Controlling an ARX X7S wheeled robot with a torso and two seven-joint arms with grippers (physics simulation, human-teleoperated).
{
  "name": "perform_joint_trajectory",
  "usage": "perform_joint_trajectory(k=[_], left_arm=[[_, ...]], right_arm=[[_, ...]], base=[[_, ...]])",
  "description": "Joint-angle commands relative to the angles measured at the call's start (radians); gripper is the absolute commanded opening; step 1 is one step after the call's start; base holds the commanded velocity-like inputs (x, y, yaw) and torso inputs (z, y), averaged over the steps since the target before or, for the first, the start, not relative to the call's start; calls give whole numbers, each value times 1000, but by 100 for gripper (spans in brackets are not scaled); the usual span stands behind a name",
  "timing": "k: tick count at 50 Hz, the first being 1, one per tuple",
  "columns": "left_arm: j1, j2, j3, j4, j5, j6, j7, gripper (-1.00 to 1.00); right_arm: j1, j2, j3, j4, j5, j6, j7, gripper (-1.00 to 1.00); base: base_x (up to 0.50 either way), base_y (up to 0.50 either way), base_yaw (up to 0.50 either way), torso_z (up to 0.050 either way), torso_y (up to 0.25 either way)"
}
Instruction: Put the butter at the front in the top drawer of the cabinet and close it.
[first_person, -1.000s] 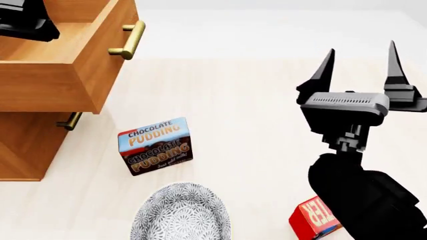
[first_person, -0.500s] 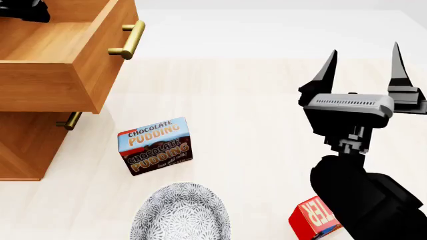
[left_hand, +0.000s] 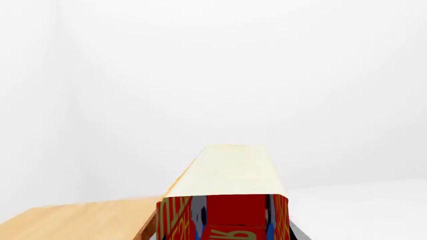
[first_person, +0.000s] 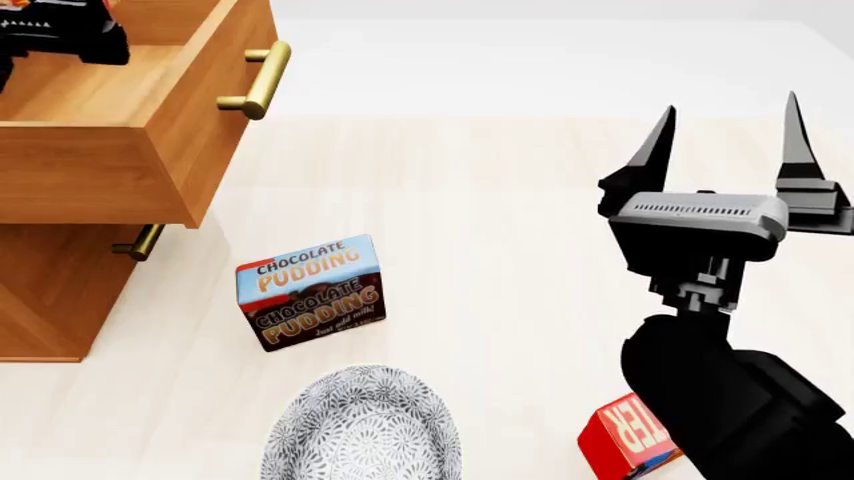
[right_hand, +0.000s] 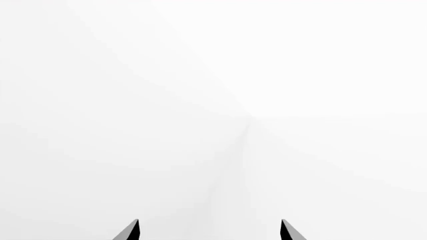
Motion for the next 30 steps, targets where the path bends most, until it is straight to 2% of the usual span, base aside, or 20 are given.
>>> perform_joint_trajectory(k=[1, 30], left_arm=[[-3, 11, -12, -38, 38, 19, 3, -100], [29, 17, -17, -87, 35, 31, 12, -100]], right_arm=[[-4, -2, 2, 4, -2, -3, -1, 100], [-9, -1, 10, -15, -6, 6, -3, 100]], base=[[0, 0, 0, 0, 0], [0, 0, 0, 1, 2]])
